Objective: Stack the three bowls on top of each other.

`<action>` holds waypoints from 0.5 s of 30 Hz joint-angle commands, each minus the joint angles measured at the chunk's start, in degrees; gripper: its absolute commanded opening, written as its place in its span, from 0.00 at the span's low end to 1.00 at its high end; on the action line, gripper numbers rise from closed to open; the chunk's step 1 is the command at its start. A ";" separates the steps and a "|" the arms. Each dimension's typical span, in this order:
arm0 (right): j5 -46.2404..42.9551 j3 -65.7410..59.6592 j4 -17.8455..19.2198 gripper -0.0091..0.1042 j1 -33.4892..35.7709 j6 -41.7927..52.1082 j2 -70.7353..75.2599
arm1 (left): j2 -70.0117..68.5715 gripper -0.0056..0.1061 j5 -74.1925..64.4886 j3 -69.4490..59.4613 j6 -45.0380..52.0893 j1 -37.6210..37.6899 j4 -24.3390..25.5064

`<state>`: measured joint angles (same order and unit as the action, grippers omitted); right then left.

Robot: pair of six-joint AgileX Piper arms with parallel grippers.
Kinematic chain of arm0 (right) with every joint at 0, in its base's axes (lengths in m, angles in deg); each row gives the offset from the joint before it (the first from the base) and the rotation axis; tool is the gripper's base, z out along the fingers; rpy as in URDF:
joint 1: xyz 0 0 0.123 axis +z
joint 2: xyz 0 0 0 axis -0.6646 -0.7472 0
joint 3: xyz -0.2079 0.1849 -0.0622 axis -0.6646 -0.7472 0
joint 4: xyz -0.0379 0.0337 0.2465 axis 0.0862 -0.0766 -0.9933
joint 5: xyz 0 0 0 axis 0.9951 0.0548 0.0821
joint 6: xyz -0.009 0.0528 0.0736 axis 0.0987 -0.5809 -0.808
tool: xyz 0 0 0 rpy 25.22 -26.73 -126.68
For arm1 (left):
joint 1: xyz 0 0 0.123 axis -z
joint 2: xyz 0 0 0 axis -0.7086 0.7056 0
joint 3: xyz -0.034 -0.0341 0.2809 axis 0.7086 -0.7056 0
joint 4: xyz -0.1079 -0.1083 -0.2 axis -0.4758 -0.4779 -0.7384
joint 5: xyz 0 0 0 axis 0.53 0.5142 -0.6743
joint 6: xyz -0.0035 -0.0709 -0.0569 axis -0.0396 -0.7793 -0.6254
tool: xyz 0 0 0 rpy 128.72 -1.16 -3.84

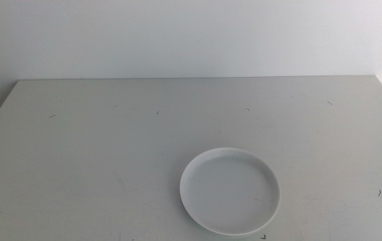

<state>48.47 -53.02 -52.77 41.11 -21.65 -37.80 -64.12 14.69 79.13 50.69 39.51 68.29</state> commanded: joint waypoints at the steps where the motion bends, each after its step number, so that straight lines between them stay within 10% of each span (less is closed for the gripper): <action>1: -4.07 1.52 0.54 0.49 -0.31 0.49 -0.25 | 0.32 0.99 4.58 1.51 0.02 -0.05 -1.66; 15: -10.91 -14.77 2.39 0.49 -0.31 0.49 18.78 | -9.94 0.99 9.28 -12.49 -0.03 -0.05 -2.65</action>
<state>42.32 -68.11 -51.24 41.11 -21.65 -20.15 -73.11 19.20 66.20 50.70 39.51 66.80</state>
